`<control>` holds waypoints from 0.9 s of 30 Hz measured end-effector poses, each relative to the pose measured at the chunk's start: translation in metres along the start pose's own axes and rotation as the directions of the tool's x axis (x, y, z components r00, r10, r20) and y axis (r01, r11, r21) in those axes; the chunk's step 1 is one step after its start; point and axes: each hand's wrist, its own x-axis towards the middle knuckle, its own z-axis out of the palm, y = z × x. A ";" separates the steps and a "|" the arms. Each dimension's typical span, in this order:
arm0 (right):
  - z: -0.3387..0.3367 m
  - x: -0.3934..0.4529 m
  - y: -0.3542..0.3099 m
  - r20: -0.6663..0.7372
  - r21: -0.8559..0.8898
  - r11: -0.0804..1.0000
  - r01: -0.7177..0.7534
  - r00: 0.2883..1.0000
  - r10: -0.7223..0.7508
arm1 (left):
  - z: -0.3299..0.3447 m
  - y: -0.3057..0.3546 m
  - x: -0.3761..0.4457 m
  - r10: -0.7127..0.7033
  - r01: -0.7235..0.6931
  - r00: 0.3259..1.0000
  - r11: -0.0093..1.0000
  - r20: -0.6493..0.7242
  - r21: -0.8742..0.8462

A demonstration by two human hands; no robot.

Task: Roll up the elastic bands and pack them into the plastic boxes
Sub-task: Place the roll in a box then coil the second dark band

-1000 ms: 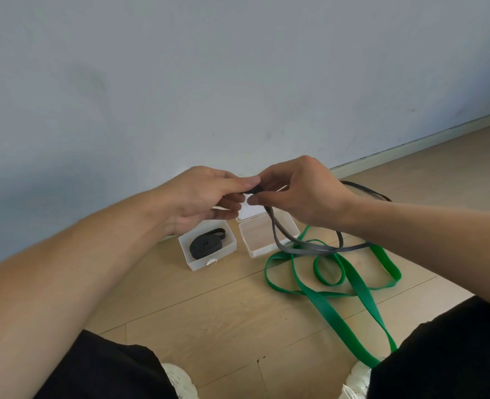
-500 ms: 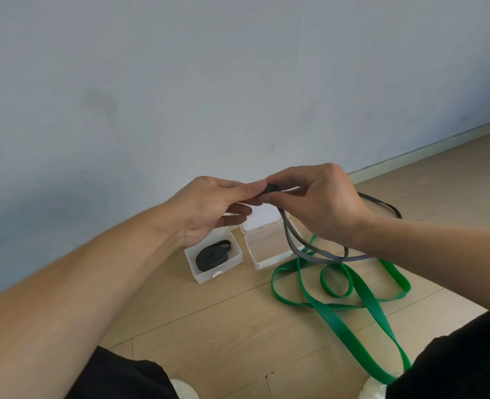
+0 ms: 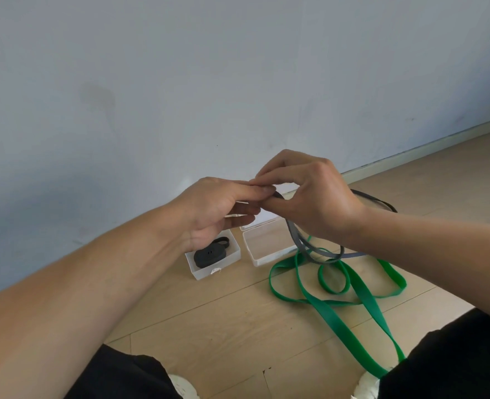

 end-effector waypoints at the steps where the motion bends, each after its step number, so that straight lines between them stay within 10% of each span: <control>1: 0.000 0.001 0.000 -0.014 -0.007 1.000 -0.002 1.000 0.002 | 0.000 0.001 0.000 -0.001 0.001 1.000 1.000 -0.004 -0.011; 10: -0.006 0.005 -0.003 0.009 -0.156 0.982 0.107 0.994 -0.107 | -0.002 0.003 -0.004 -0.038 0.038 0.995 0.999 0.088 -0.003; 17: -0.007 0.005 -0.001 0.103 -0.317 0.922 0.222 0.975 -0.199 | 0.000 -0.003 -0.003 0.129 -0.085 0.976 0.968 -0.177 0.236; 27: -0.024 0.007 -0.013 0.049 0.135 0.990 -0.029 0.999 0.022 | -0.018 0.006 0.003 0.067 -0.031 0.961 0.990 0.267 -0.138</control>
